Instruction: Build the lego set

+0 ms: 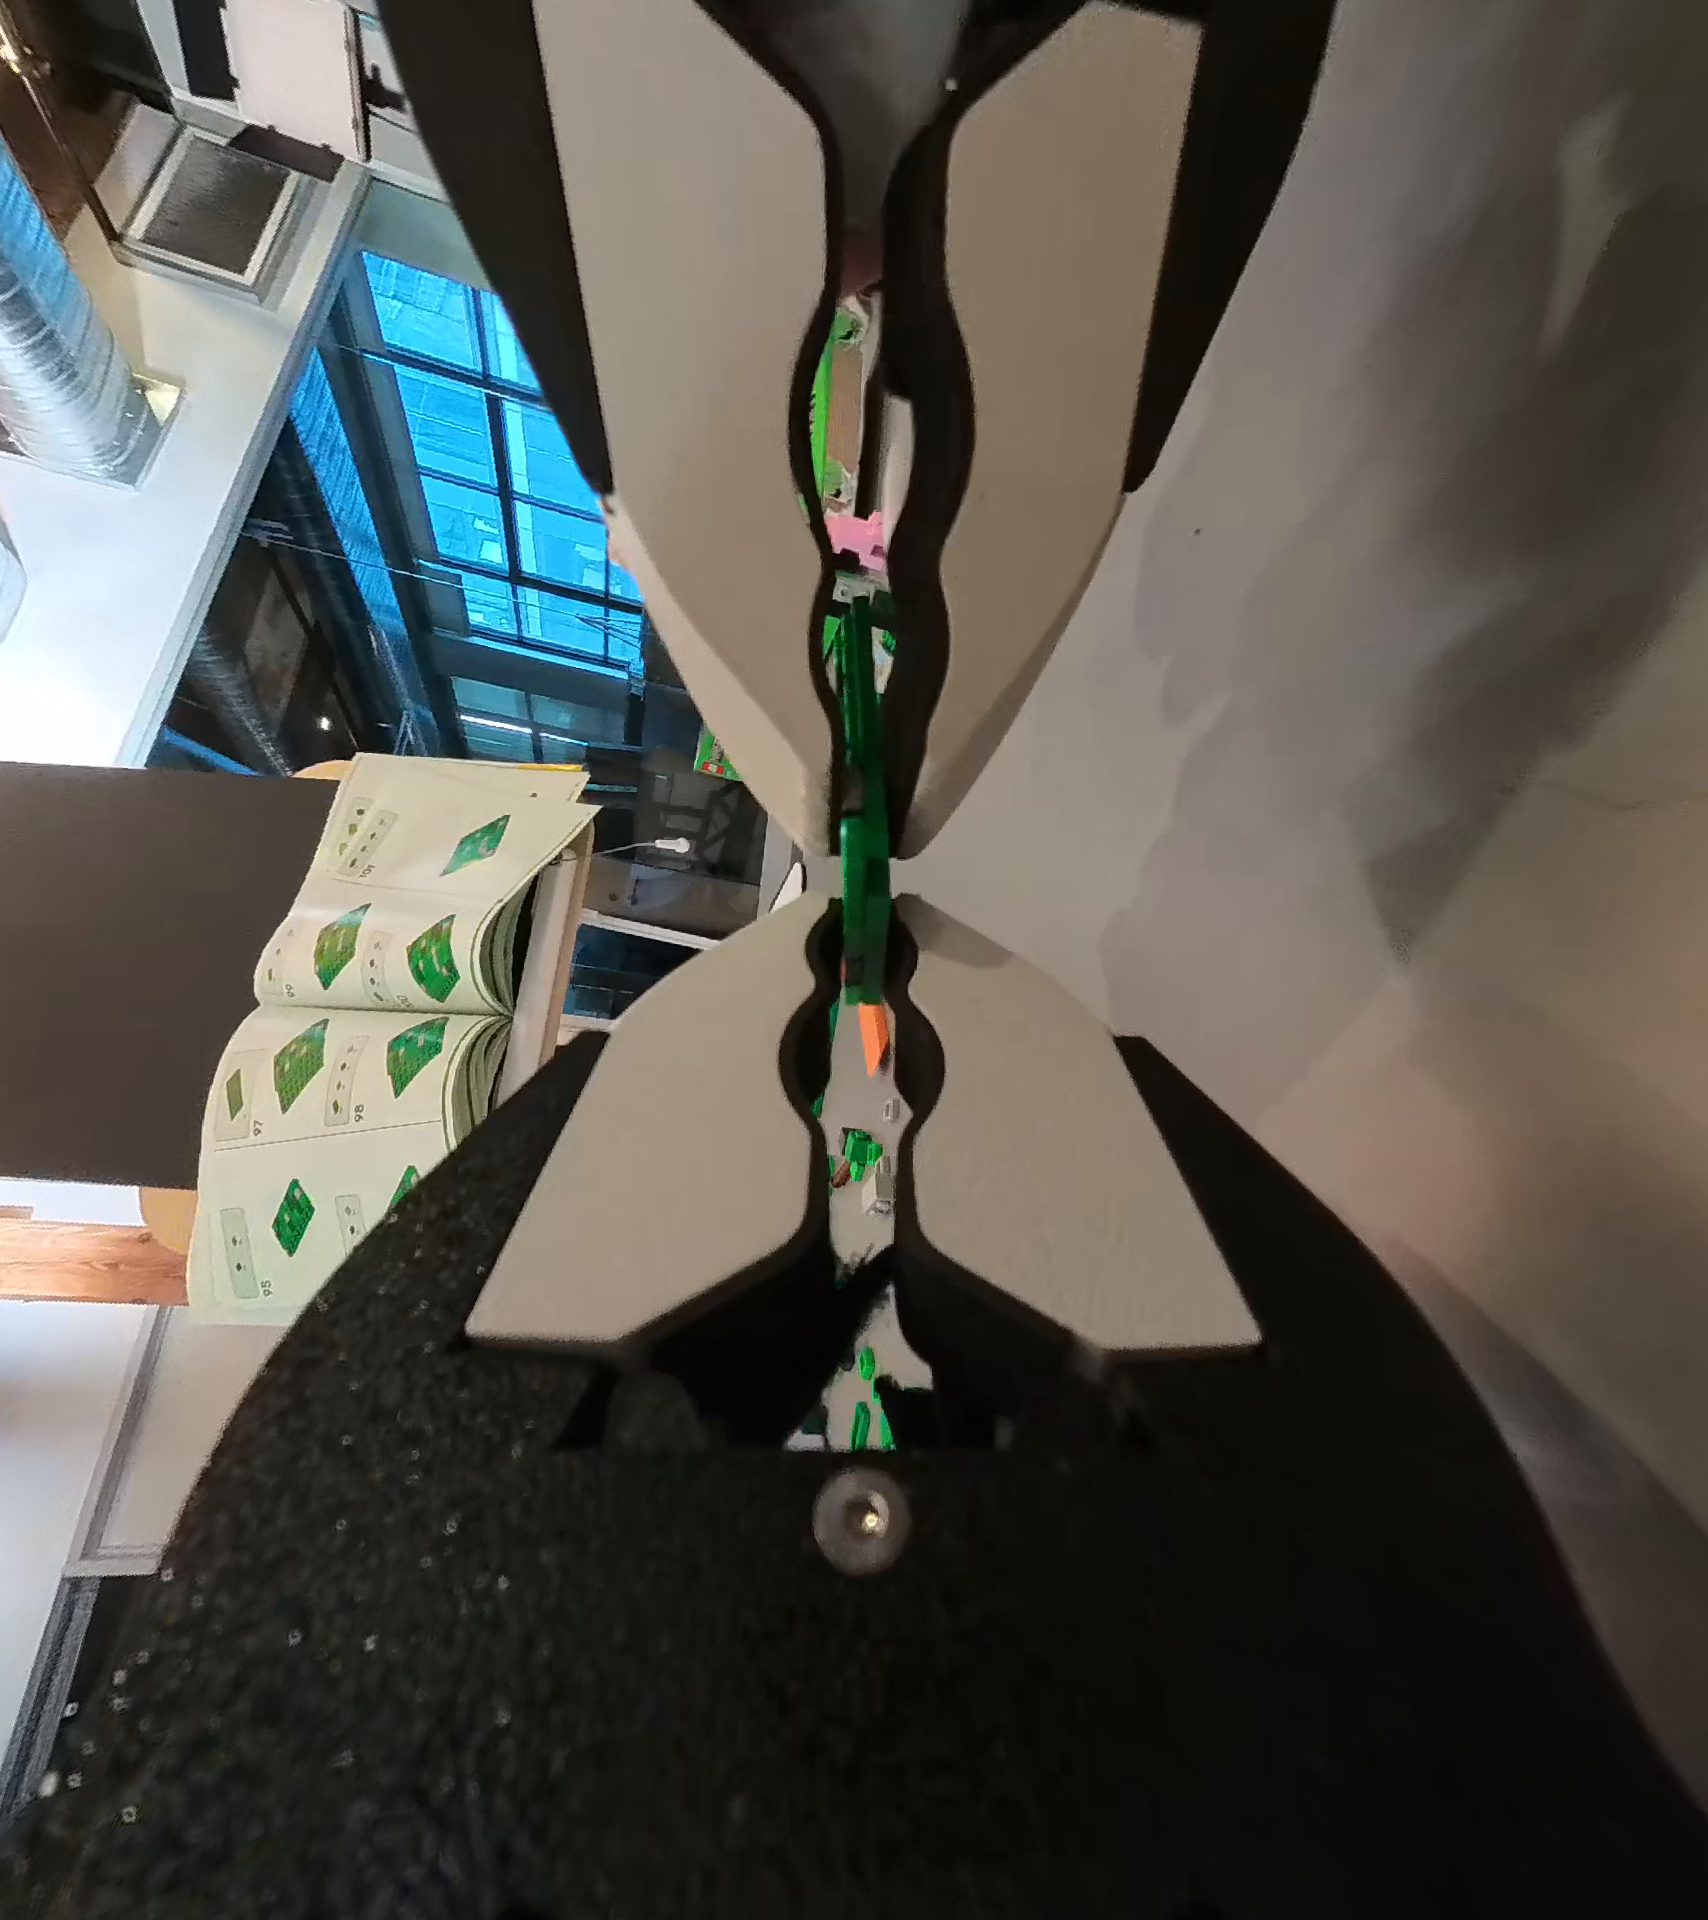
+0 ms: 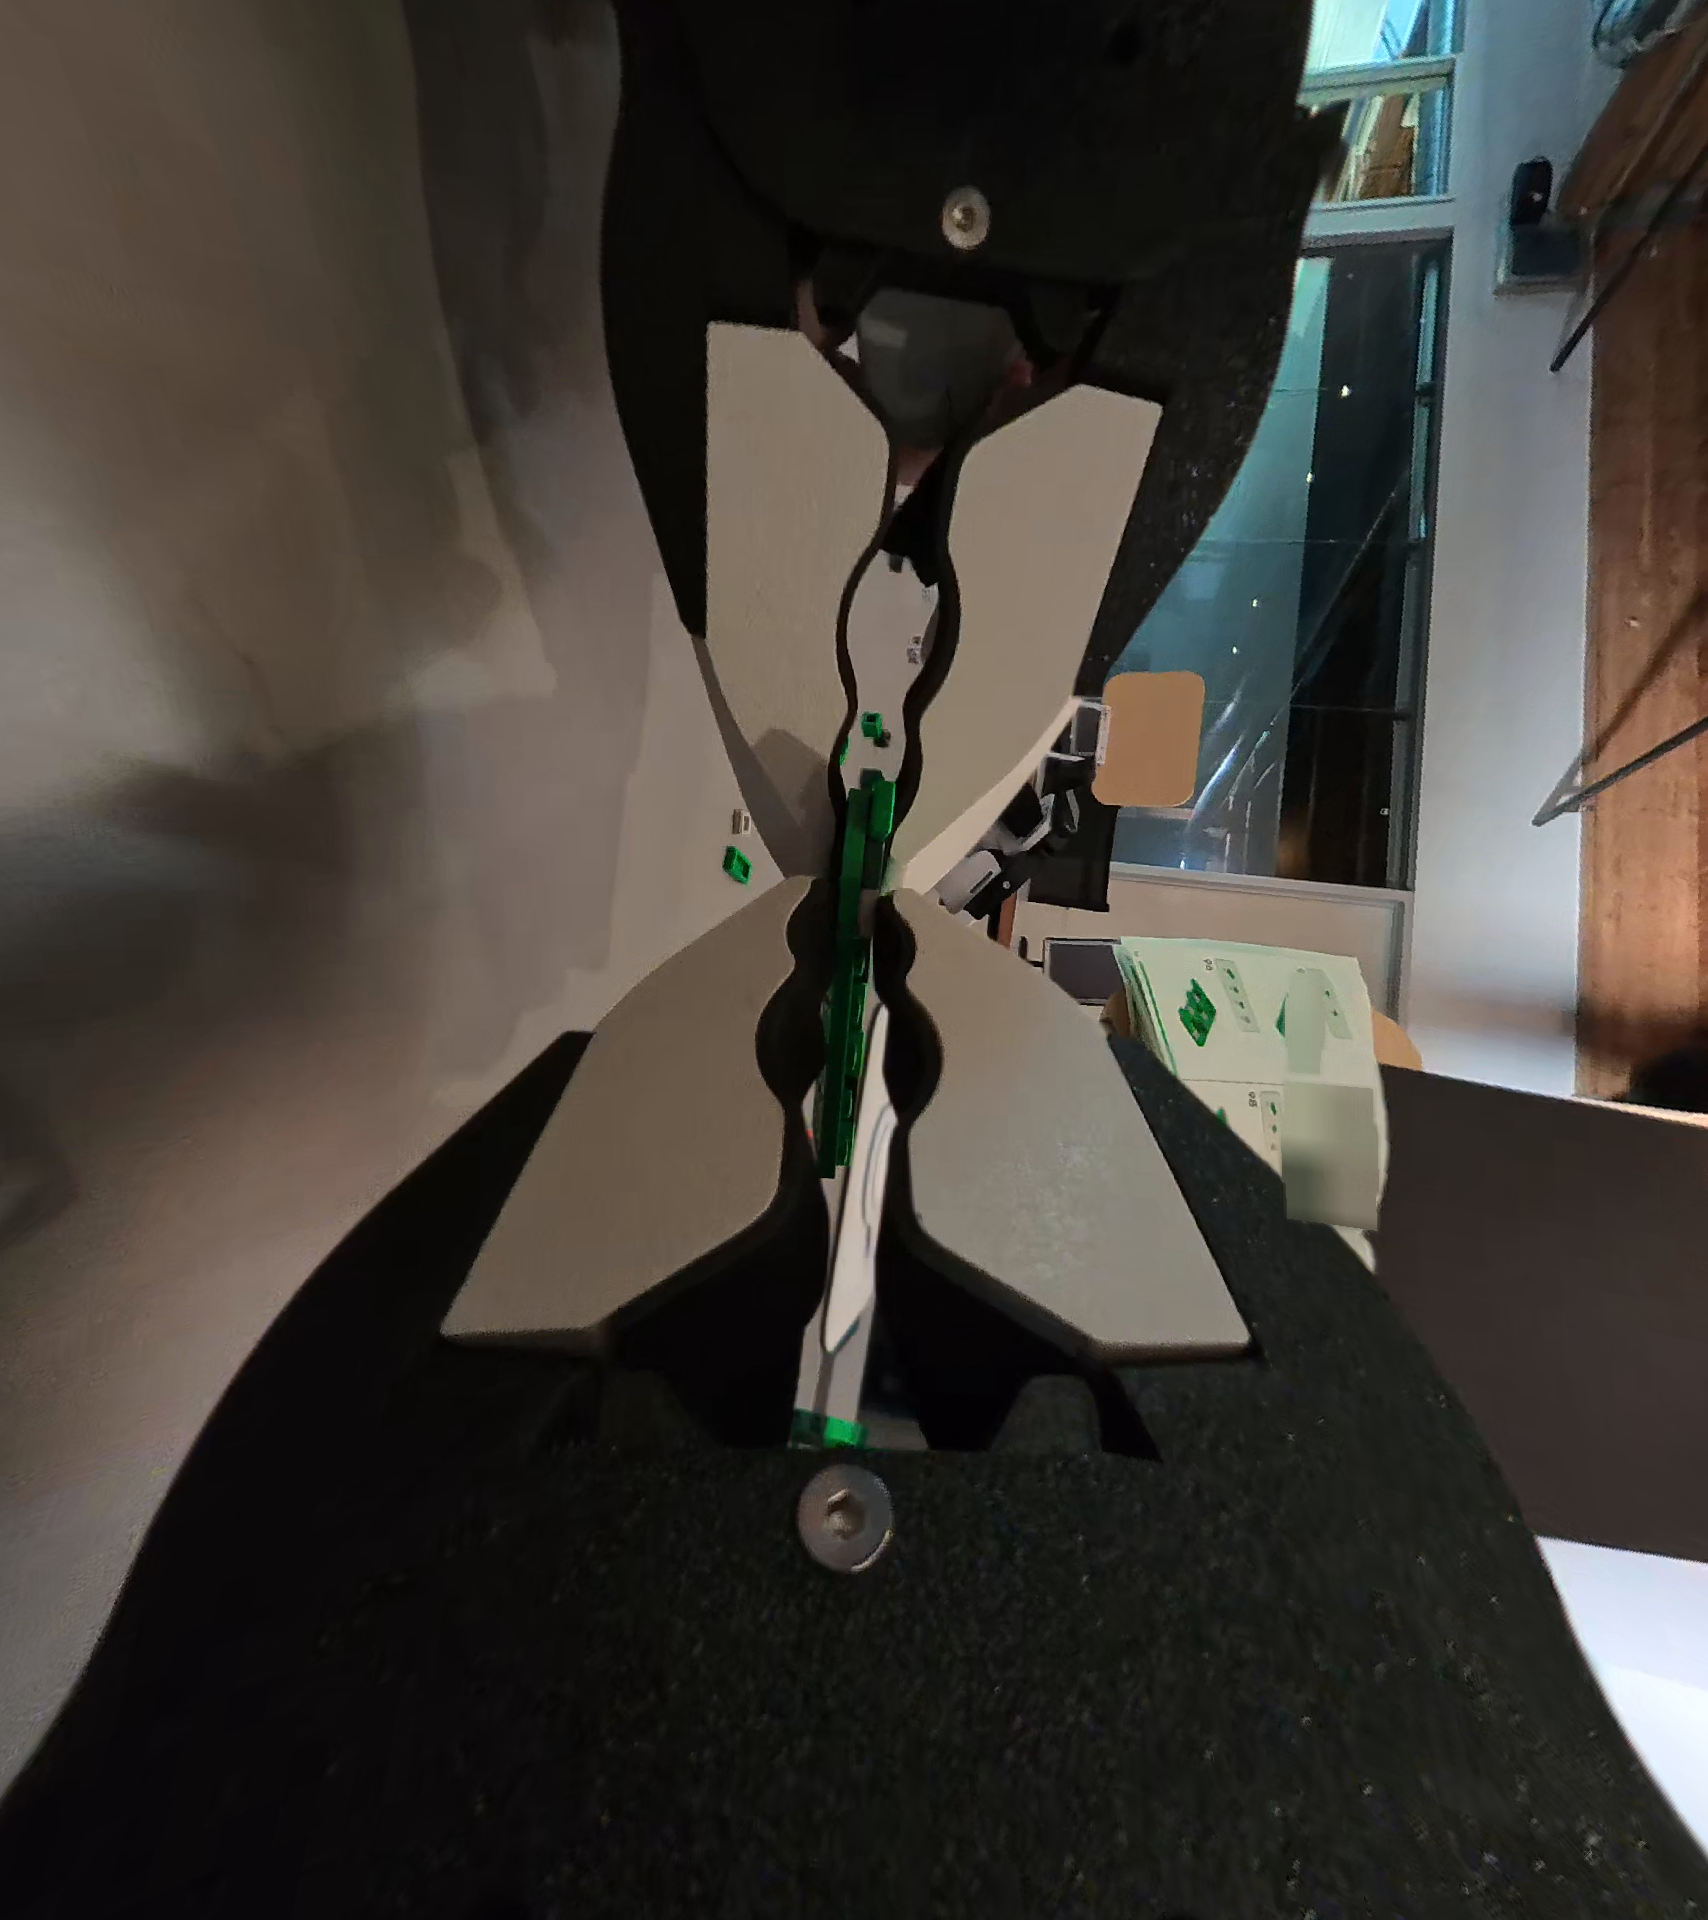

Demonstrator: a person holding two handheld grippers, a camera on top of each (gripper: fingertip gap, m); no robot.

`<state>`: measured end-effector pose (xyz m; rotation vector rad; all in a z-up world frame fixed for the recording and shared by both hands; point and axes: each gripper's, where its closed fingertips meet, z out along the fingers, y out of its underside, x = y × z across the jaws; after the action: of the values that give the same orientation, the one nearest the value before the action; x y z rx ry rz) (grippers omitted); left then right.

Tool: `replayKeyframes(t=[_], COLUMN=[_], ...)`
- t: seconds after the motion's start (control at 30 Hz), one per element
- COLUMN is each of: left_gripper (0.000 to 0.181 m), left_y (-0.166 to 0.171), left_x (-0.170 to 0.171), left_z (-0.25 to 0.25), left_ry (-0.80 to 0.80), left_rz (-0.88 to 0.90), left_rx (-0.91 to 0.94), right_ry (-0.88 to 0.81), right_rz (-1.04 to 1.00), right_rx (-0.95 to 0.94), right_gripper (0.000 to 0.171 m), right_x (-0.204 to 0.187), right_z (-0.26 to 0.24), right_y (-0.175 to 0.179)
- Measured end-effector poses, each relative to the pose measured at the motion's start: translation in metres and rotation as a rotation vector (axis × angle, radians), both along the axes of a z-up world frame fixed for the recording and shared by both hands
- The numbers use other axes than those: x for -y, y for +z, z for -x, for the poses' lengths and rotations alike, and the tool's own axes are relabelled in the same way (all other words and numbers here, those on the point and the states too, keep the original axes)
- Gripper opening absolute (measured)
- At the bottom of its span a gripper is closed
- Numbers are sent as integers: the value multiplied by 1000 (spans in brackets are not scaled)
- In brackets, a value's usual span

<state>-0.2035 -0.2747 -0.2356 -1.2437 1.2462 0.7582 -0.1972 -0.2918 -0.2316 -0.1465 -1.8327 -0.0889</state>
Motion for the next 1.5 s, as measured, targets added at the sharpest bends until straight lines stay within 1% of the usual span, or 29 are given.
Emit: replayKeyframes(t=[0.1, 0.13, 0.2, 0.23, 0.27, 0.3, 0.33, 0.4, 0.5, 0.6, 0.73, 0.9, 1.1, 1.2, 1.5], left_gripper=[6, 6, 6, 6, 6, 6, 6, 6, 6, 6, 6, 6, 6, 6, 6], left_y=[-3, -4, -2, 0, 0, 0, -1, -1, 6, 19, 35, 42, 35, 36, 38], left_x=[-1, -2, -2, -2, -3, -4, -4, -5, -7, -9, -4, -1, -5, -4, -2], left_z=[1, 1, 2, 2, 4, 8, 11, 19, 34, 60, 102, 132, 123, 125, 133], left_ry=[5, 7, -1, -1, 12, 24, 33, 56, 102, 218, 350, 458, 434, 455, 473], left_rz=[5, 9, 3, -5, -9, -16, -28, -42, -66, -131, -191, -223, -214, -232, -237], left_rx=[-16, -18, -1, 9, 5, -15, -39, -66, -57, -57, 4, 69, -9, -39, -24], right_ry=[5, 4, 7, 19, 27, 27, 24, 32, 84, 97, 100, 111, 123, 123, 138], right_rz=[-31, -17, 88, 158, 228, 305, 395, 591, 930, 1243, 1409, 1487, 1482, 1469, 1441], right_rx=[26, 26, 4, -22, -43, -57, -70, -96, -174, -233, -319, -354, -343, -342, -313], right_gripper=[7, 7, 7, 6, 11, 23, 29, 35, 34, 32, 26, 22, 15, 13, 9], right_x=[-1, -1, 0, 0, -1, -4, -8, -15, -21, -34, -55, -64, -62, -61, -55], right_z=[1, 1, 3, 3, 1, 0, -2, -5, -10, -9, -11, -13, -13, -13, -11], right_y=[-2, -3, -3, 0, 3, 6, 9, 13, 22, 26, 38, 43, 43, 42, 40])
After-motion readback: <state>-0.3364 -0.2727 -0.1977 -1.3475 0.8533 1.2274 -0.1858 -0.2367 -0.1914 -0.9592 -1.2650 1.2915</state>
